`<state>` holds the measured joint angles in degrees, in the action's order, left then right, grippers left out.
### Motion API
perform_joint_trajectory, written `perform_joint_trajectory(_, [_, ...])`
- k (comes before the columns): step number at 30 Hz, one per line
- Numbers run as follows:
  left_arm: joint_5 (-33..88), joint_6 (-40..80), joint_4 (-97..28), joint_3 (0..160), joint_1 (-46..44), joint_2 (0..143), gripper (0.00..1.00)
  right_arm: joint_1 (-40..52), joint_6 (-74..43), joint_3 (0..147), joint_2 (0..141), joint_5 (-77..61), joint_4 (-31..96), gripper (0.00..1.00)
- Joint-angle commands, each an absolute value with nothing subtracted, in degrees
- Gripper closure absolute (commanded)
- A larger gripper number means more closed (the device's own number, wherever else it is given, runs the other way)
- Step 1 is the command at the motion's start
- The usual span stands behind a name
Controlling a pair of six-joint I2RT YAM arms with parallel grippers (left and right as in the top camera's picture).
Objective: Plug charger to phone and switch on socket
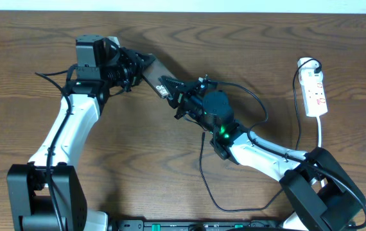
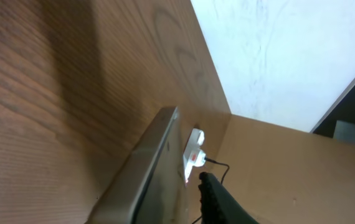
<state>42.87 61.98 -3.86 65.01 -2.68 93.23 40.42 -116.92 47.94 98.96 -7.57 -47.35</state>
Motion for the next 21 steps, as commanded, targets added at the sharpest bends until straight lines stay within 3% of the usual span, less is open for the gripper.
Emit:
perform_joint_trajectory(1, [42.81,62.24,-3.55,64.93,-2.96,92.47,0.76,40.99,-117.56,48.71,98.59,-7.01,-47.97,0.99])
perform_joint_trajectory(4, [42.78,62.22,-3.55,64.93,-2.96,92.47,0.81,40.99,-117.56,48.71,98.59,-7.01,-47.97,0.99])
perform_joint_trajectory(7, [42.78,62.22,-3.55,64.93,-2.96,92.47,0.92,40.99,-117.56,48.71,98.59,-7.01,-47.97,0.99])
perform_joint_trajectory(19, [42.78,62.22,-3.55,64.93,-2.96,92.47,0.92,41.10,-117.56,48.71,98.59,-7.03,-47.92,0.98])
perform_joint_trajectory(21, [42.78,62.22,-3.55,64.93,-2.96,92.47,0.93,41.10,-117.56,48.71,98.59,-7.03,-47.94,0.88])
